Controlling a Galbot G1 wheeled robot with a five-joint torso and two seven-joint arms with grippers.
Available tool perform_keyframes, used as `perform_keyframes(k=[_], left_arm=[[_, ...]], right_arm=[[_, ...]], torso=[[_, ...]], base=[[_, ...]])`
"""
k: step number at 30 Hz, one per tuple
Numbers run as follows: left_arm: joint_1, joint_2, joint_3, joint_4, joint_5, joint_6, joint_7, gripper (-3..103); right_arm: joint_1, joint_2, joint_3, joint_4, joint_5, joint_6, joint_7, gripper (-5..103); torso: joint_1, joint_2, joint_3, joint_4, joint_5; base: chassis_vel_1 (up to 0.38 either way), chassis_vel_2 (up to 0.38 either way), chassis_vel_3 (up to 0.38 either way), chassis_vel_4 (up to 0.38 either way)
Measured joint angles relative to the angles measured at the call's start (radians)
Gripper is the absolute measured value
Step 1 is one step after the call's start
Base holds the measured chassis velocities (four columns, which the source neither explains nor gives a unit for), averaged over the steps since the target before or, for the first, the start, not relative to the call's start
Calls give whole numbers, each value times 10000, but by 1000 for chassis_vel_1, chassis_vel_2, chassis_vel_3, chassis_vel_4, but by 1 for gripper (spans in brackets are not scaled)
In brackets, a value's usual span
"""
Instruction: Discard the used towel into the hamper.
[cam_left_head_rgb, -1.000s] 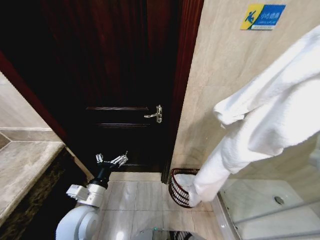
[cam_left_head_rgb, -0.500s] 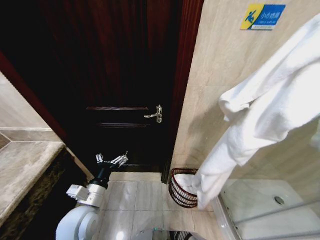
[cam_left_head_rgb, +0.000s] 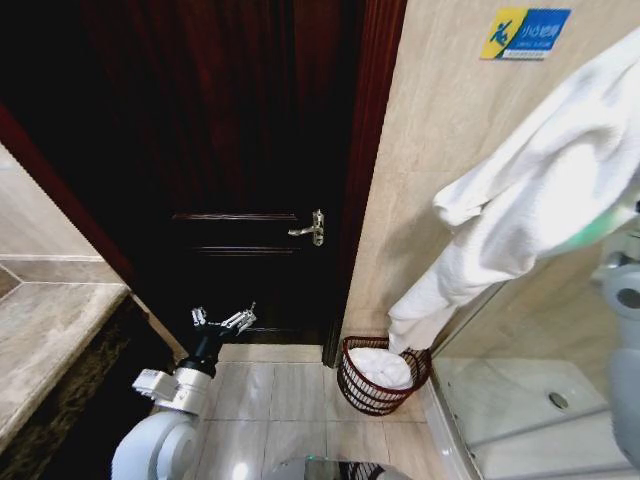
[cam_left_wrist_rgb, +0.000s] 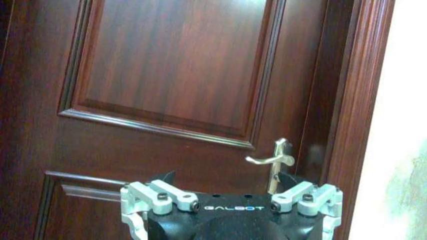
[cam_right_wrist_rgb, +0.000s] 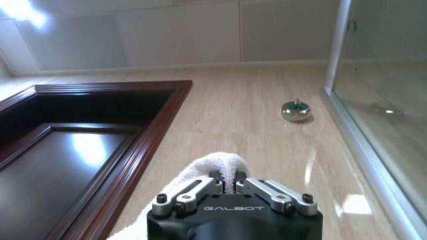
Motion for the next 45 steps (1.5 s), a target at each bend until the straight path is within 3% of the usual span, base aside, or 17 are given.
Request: perform_keyframes(k=[13, 45], left_arm=[[0, 0, 0, 0, 0, 0, 0, 100], [0, 0, 0, 0, 0, 0, 0, 100]], right_arm=[[415, 379, -730, -215, -459, 18, -36, 5], [-287, 698, -595, -241, -733, 209, -51, 5]], torso=[[0, 0, 0, 0, 0], [0, 0, 0, 0, -1]], base=[[0, 0, 0, 0], [0, 0, 0, 0]])
